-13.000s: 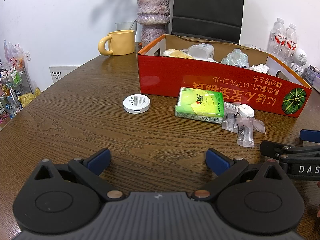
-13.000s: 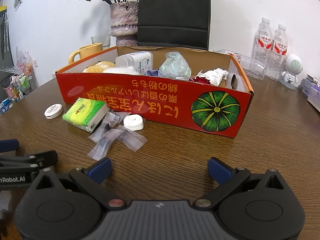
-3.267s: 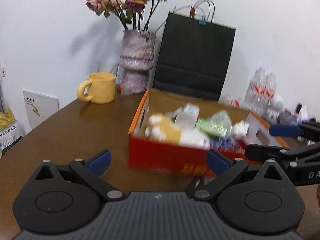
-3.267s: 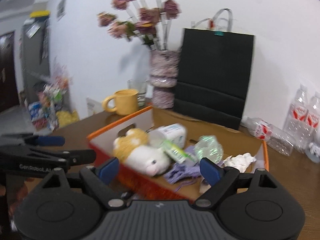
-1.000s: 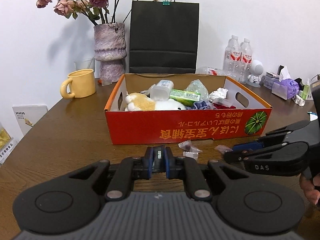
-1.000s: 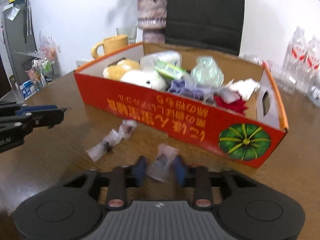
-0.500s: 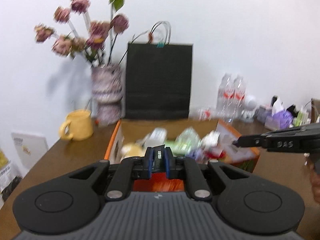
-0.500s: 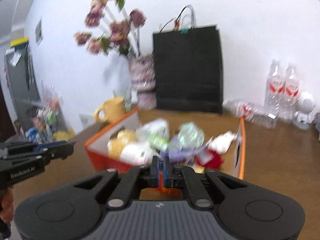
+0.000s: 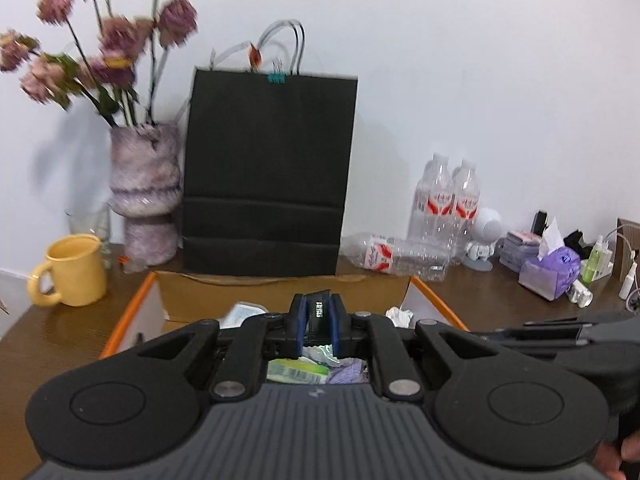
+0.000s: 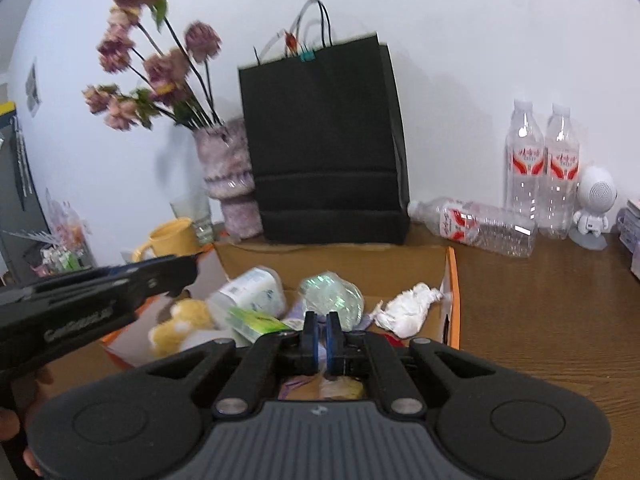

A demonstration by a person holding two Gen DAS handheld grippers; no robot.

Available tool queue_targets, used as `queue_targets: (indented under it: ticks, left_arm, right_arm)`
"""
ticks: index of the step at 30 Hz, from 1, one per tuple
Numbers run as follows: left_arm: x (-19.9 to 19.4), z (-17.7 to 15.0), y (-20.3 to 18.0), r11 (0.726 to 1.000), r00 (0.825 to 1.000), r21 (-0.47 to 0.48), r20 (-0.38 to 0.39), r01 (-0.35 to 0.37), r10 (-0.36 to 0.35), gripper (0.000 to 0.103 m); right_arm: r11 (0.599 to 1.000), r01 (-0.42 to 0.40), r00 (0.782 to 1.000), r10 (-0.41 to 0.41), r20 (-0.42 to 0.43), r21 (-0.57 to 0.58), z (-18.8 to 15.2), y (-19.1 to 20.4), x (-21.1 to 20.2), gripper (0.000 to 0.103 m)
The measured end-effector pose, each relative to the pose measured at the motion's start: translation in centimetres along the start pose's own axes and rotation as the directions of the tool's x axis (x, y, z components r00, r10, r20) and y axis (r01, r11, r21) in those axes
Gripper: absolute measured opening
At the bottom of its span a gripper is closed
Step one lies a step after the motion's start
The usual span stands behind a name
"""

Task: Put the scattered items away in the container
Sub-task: 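Lift the black item and sachet and carry both over the box, then open the left tool to drop the black item while the right tool drops the sachet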

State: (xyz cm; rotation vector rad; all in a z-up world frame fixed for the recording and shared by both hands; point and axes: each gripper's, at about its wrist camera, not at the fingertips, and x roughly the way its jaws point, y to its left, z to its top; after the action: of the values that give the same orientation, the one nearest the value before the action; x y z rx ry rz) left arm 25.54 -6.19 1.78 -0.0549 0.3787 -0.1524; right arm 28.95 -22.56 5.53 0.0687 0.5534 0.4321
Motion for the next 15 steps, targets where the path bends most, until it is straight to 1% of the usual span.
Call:
queue_targets:
  ticks: [3, 7, 12, 13, 14, 15]
  left_arm:
    - [2.7, -0.6, 0.0, 1.000, 0.999, 0.004, -0.047, 0.017, -0.016, 0.013]
    - [4.9, -2.1, -0.2, 0.999, 0.993, 0.038, -0.110, 0.036, -0.032, 0.013]
    - [5.7, -2.6, -0.3, 0.996, 0.991, 0.073, -0.125, 0.053, -0.043, 0.015]
    - [5.8, -2.6, -0.3, 0.996, 0.991, 0.078, -0.124, 0.053, -0.043, 0.018]
    - [5.8, -2.6, -0.2, 0.996, 0.991, 0.075, -0.125, 0.054, -0.044, 0.028]
    - [5.8, -2.6, 0.0, 0.997, 0.992, 0.070, -0.122, 0.038, -0.029, 0.037]
  right_arm:
    - [1.000, 0.016, 0.999, -0.017, -0.037, -0.022, -0.5, 0.0, 1.9, 0.003]
    - [0.998, 0.046, 0.996, -0.050, -0.076, -0.050, -1.2, -0.1, 3.9, 0.003]
    - [0.995, 0.059, 0.994, -0.066, -0.089, -0.080, -1.5, -0.1, 5.0, 0.003]
    - [0.995, 0.059, 0.994, -0.066, -0.090, -0.083, -1.6, 0.0, 5.1, 0.004]
    - [0.995, 0.056, 0.994, -0.063, -0.092, -0.080, -1.6, -0.1, 5.2, 0.005]
    - [0.996, 0.052, 0.994, -0.059, -0.096, -0.076, -1.5, -0.1, 5.2, 0.009]
